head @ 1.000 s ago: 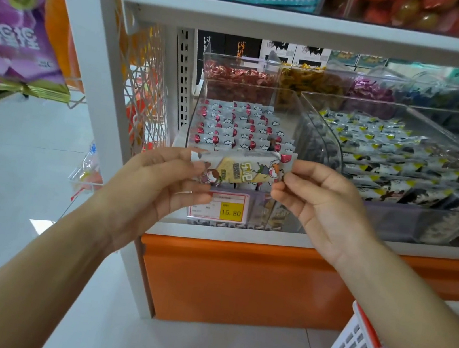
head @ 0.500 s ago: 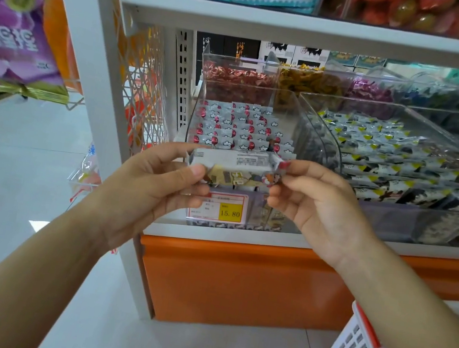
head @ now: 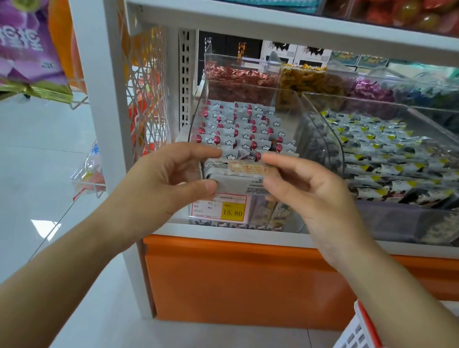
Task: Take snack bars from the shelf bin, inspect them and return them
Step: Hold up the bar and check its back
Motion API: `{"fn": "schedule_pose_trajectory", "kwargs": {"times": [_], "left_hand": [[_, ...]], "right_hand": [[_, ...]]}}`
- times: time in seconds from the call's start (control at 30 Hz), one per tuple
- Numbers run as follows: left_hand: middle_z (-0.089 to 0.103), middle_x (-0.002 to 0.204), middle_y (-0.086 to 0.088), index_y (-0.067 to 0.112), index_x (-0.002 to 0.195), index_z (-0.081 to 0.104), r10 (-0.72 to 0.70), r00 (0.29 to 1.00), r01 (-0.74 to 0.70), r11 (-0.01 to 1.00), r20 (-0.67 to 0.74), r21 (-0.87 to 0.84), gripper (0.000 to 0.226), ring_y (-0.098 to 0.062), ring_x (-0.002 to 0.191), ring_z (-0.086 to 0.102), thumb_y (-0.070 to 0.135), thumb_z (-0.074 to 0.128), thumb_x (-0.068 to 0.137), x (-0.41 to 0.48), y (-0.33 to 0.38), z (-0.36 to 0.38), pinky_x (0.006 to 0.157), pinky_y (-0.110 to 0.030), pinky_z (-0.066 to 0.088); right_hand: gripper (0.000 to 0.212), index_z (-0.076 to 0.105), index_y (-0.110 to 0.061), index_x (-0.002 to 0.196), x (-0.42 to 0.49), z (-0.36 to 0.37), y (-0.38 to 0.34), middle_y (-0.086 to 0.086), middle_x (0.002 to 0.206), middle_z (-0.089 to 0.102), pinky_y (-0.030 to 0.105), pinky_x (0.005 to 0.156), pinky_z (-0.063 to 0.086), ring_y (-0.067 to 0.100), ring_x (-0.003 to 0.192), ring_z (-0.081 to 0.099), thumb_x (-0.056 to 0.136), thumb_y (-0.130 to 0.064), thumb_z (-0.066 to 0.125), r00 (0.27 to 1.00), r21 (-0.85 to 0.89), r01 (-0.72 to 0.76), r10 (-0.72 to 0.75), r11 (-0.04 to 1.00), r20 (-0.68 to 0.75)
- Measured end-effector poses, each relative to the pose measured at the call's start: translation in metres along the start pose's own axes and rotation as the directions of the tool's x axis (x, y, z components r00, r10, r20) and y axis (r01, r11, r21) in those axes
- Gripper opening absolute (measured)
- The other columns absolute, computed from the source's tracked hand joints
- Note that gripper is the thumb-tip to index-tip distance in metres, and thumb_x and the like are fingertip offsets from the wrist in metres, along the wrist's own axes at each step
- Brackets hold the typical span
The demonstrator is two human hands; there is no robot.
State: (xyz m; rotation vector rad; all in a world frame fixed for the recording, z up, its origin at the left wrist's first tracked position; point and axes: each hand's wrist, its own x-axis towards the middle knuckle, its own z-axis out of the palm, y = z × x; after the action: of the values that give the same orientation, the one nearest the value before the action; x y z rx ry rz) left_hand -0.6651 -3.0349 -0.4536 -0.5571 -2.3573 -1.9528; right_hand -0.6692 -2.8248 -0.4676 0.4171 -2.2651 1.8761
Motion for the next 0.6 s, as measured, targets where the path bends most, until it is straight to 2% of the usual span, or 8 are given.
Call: {"fn": "schedule_pose_trajectory", "kwargs": {"times": [0.13, 0.27, 0.37, 0.47, 0.53, 0.6], "left_hand": [[0.072, 0.093, 0.012, 0.037, 0.103, 0.064, 0.027, 1.0, -0.027, 0.996, -0.003, 0.08, 0.032, -0.005, 0.087, 0.069, 0.028, 0.064, 0.072, -0.0016, -0.0002, 0.0018, 0.071, -0.016, 0.055], [0.072, 0.093, -0.001, 0.028, 0.103, 0.068, 0.019, 0.999, -0.015, 0.995, -0.034, 0.094, 0.035, -0.012, 0.088, 0.069, 0.038, 0.061, 0.069, -0.0015, -0.0013, 0.0028, 0.074, -0.024, 0.057], [0.073, 0.087, 0.001, 0.021, 0.095, 0.071, -0.012, 0.999, 0.014, 0.999, -0.05, 0.039, 0.028, -0.011, 0.083, 0.07, 0.032, 0.062, 0.07, -0.0012, -0.0007, 0.004, 0.065, -0.02, 0.057], [0.072, 0.086, 0.005, 0.019, 0.093, 0.071, -0.013, 0.999, 0.014, 1.0, -0.039, 0.021, 0.018, -0.009, 0.081, 0.07, 0.02, 0.062, 0.078, -0.0015, 0.0, 0.0055, 0.063, -0.019, 0.056], [0.073, 0.087, 0.006, 0.021, 0.095, 0.07, 0.002, 1.0, -0.001, 0.999, -0.013, 0.033, 0.021, -0.009, 0.08, 0.07, 0.023, 0.062, 0.076, -0.003, 0.0012, 0.0065, 0.066, -0.02, 0.056], [0.074, 0.086, 0.002, 0.024, 0.097, 0.07, 0.014, 1.0, -0.014, 0.997, -0.001, 0.08, 0.025, -0.01, 0.078, 0.071, 0.027, 0.064, 0.073, -0.0043, 0.0009, 0.0075, 0.07, -0.024, 0.058]], "right_hand": [[0.024, 0.066, -0.034, 0.099, -0.0021, 0.0063, -0.0034, -0.009, 0.108, 0.065, 0.023, 0.081, 0.054, 0.003, 0.097, 0.063, 0.082, -0.016, 0.067, 0.997, -0.098, 0.077, -0.076, 0.992, 0.017], [0.018, 0.068, -0.029, 0.094, -0.0039, 0.0088, -0.0053, -0.014, 0.098, 0.066, 0.014, 0.068, 0.052, 0.001, 0.085, 0.063, 0.085, -0.015, 0.064, 0.996, -0.121, 0.089, -0.091, 0.989, -0.009], [0.016, 0.071, -0.028, 0.09, -0.0053, 0.0105, -0.0052, -0.019, 0.086, 0.067, 0.012, 0.061, 0.05, -0.001, 0.08, 0.063, 0.086, -0.014, 0.063, 0.998, -0.088, 0.065, -0.066, 0.994, -0.002], [0.015, 0.071, -0.028, 0.086, -0.0051, 0.0112, -0.0048, -0.024, 0.079, 0.067, 0.013, 0.058, 0.05, -0.001, 0.076, 0.063, 0.087, -0.016, 0.062, 0.999, -0.096, 0.044, -0.043, 0.994, 0.01], [0.013, 0.072, -0.025, 0.081, -0.0041, 0.0114, -0.0051, -0.016, 0.075, 0.068, 0.014, 0.054, 0.049, 0.001, 0.071, 0.062, 0.087, -0.019, 0.062, 0.999, -0.107, 0.04, -0.043, 0.993, -0.021], [0.015, 0.072, -0.019, 0.075, -0.003, 0.0107, -0.0046, 0.002, 0.07, 0.067, 0.019, 0.051, 0.049, 0.014, 0.066, 0.062, 0.087, -0.021, 0.062, 0.996, -0.122, 0.054, -0.063, 0.991, -0.069]]}}
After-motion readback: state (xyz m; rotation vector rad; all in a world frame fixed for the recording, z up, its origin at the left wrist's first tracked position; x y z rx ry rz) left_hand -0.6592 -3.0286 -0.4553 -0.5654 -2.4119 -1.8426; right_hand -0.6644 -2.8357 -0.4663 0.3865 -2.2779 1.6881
